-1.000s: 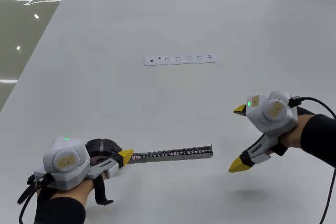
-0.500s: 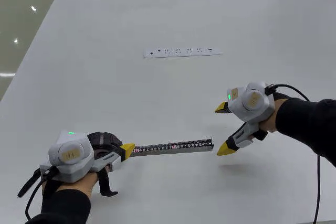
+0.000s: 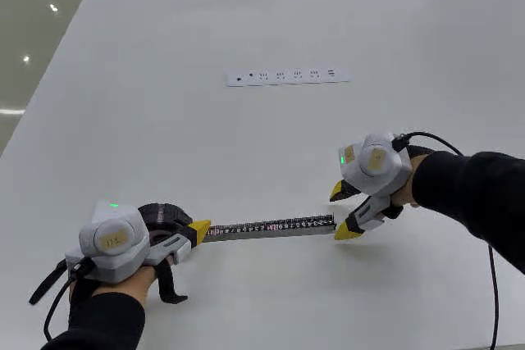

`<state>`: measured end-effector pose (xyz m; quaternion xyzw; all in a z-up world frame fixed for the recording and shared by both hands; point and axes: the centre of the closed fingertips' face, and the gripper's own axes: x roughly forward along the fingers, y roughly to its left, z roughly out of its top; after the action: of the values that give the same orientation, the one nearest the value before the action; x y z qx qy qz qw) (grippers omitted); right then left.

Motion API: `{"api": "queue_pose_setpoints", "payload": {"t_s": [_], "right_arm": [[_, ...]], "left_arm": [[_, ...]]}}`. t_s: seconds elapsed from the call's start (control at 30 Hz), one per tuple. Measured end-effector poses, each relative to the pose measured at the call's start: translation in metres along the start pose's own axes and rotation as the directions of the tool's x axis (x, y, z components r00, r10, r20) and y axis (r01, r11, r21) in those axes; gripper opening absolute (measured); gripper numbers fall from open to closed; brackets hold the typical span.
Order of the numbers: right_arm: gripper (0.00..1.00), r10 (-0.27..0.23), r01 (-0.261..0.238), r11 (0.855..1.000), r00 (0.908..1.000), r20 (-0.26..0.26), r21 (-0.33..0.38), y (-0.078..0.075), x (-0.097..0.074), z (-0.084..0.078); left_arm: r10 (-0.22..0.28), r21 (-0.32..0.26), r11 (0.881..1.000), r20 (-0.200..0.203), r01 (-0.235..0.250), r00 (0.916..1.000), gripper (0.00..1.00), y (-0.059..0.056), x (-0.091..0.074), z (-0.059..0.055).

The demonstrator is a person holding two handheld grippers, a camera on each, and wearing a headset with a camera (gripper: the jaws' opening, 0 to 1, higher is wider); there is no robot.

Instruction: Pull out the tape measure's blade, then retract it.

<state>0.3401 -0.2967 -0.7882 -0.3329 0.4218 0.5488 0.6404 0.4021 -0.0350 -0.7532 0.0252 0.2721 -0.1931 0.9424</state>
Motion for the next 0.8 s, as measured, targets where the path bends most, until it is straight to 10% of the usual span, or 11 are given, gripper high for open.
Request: {"api": "queue_pose_setpoints", "payload": {"t_s": [0.8], "right_arm": [[0.1, -0.028, 0.015, 0.996, 0.9887, -0.147, -0.088, 0.0031, 0.0089, -0.0005]], "left_arm": [[0.034, -0.027, 0.999, -0.014, -0.034, 0.9993, 0.78, 0.0031, -0.0017, -0.0026]]}}
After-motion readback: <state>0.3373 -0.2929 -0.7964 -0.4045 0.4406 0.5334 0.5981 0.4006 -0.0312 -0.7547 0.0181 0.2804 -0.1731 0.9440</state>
